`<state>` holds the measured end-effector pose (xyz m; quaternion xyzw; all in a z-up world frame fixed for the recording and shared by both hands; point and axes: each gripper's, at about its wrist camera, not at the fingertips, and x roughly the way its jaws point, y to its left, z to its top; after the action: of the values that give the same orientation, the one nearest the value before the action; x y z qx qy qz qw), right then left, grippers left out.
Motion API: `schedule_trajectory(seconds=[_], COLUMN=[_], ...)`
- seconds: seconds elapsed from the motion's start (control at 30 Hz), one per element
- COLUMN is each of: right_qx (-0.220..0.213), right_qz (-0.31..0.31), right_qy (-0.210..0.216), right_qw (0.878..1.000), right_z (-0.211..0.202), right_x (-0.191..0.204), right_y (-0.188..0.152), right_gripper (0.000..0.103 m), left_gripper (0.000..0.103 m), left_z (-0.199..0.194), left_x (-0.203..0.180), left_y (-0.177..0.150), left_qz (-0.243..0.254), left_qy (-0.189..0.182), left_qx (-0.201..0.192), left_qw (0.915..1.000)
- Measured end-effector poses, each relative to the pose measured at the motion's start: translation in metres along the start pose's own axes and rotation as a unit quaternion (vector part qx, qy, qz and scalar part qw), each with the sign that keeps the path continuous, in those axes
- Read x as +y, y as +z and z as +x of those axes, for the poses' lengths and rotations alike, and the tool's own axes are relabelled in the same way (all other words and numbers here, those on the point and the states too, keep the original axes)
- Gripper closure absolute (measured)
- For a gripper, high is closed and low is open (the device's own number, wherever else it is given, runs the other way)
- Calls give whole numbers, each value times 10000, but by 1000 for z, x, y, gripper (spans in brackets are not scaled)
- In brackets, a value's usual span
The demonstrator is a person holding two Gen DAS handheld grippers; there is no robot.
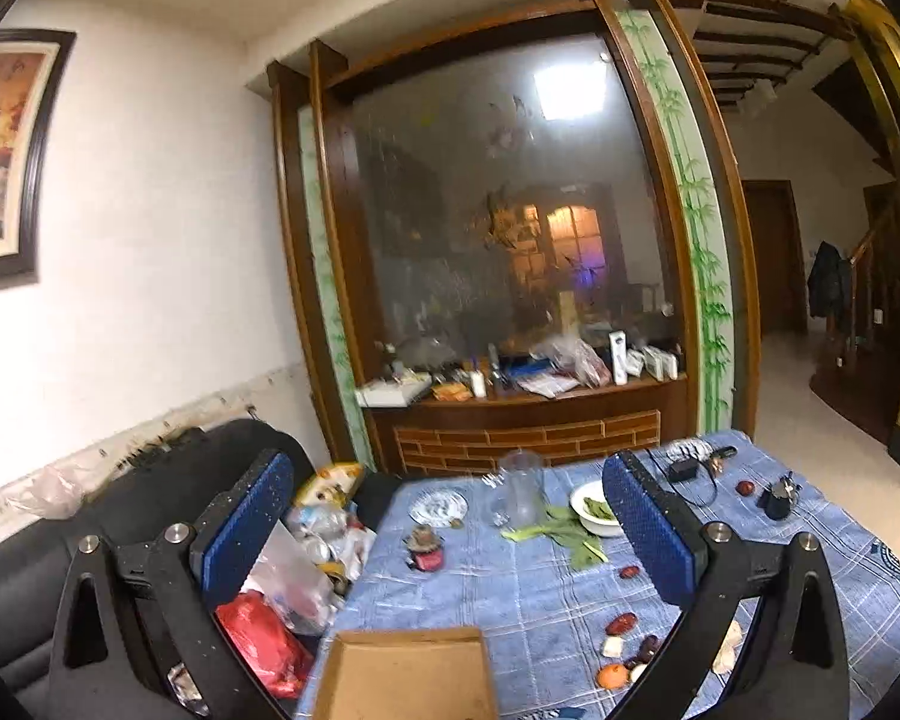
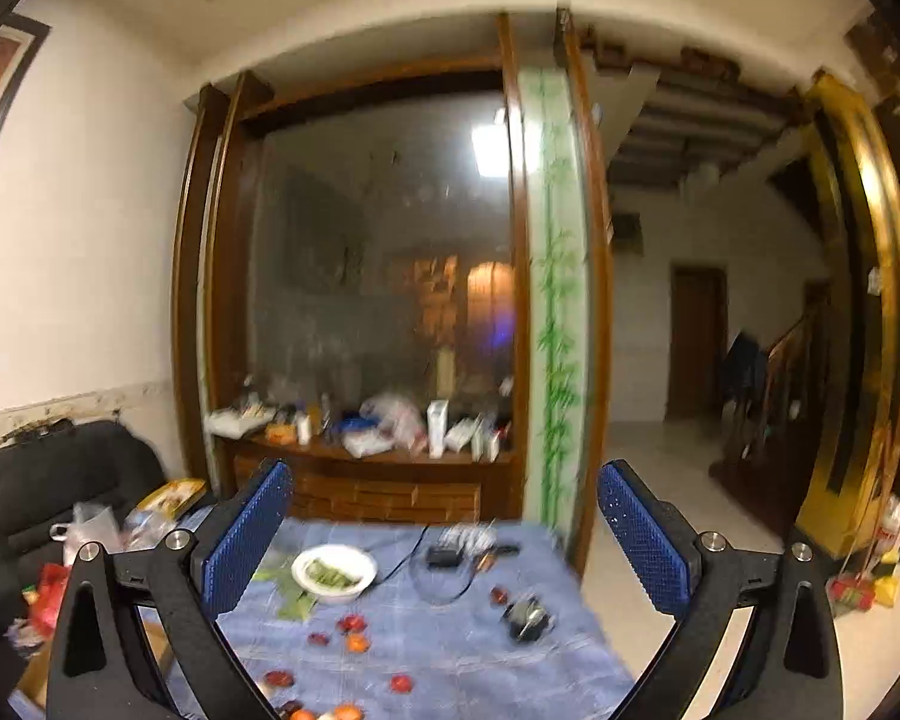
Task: Organize fruits
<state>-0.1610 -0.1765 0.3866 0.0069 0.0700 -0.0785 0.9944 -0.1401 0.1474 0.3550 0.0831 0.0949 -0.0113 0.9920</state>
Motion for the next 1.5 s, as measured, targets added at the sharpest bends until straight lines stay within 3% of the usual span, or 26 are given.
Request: schedule_trajectory(seconds=[0.1, 0.23, 0.3, 0.4, 0.47, 0.53, 0.67, 0.8, 1.03, 1.5], right_qx=[567, 887, 1314, 2227, 2604, 2746, 3070, 3307, 3568, 3785], right_qz=[209, 611, 921, 1377, 1414, 1349, 1291, 1128, 787, 656], right_qy=[467, 687, 787, 1119, 1126, 1054, 1093, 1125, 1087, 1067], right_qw=[9971, 9918, 9839, 9586, 9484, 9462, 9366, 9302, 9245, 9171], right_z=[27, 50, 70, 107, 122, 129, 141, 149, 161, 170], right_x=[3, 8, 8, 10, 10, 9, 14, 25, 41, 49], right_y=[-35, -121, -161, -217, -240, -253, -274, -292, -309, -322], right_gripper=[0, 0, 0, 1, 1, 1, 4, 9, 10, 10], left_gripper=[0, 0, 0, 0, 5, 13, 19, 19, 19, 19], left_z=[17, 51, 73, 104, 116, 124, 145, 157, 164, 181], left_x=[-9, -22, -30, -39, -41, -48, -64, -82, -98, -101], left_y=[-24, -87, -121, -170, -190, -203, -225, -237, -248, -261], left_qz=[-164, -480, -609, -875, -891, -853, -748, -583, -258, -313], left_qy=[-335, -527, -464, -662, -670, -677, -845, -915, -729, -709], left_qx=[351, 863, 1251, 1939, 2121, 2214, 2500, 2707, 2823, 3171], left_qw=[9987, 9937, 9892, 9749, 9709, 9691, 9616, 9565, 9562, 9452])
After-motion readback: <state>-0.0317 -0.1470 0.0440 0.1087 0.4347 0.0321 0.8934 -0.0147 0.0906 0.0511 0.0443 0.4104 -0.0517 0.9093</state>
